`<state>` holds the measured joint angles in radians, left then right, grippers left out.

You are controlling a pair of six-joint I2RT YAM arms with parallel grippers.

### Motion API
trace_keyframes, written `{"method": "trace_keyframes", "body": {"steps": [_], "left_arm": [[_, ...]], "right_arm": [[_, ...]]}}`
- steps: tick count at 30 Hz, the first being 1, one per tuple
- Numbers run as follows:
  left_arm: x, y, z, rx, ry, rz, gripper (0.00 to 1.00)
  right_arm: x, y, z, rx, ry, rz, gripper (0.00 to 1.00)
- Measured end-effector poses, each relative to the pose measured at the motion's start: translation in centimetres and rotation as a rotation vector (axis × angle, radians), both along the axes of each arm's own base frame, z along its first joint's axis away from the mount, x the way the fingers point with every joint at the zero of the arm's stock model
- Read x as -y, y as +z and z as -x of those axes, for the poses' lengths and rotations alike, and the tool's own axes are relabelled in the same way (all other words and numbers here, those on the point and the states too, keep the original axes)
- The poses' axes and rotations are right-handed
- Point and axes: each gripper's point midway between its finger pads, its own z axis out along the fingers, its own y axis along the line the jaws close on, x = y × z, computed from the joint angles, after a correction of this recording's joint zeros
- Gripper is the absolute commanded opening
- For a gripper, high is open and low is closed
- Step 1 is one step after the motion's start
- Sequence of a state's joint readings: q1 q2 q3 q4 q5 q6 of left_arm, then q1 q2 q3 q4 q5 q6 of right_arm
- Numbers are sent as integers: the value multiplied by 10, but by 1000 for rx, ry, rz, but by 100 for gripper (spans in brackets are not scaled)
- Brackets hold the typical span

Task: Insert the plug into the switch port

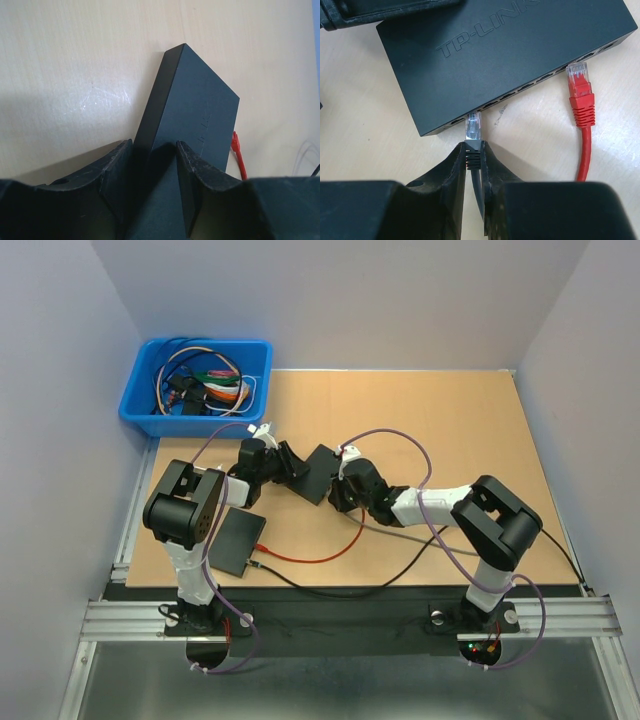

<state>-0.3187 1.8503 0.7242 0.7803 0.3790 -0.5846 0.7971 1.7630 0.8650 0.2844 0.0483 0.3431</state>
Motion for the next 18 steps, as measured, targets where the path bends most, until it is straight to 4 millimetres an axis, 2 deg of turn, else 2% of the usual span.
{"method": "trace_keyframes", "body": {"steps": [18], "left_arm": [[1,0,-1,6,-5,4,50]], "right_arm": [[8,-1,-9,41,-54,49,0]]}}
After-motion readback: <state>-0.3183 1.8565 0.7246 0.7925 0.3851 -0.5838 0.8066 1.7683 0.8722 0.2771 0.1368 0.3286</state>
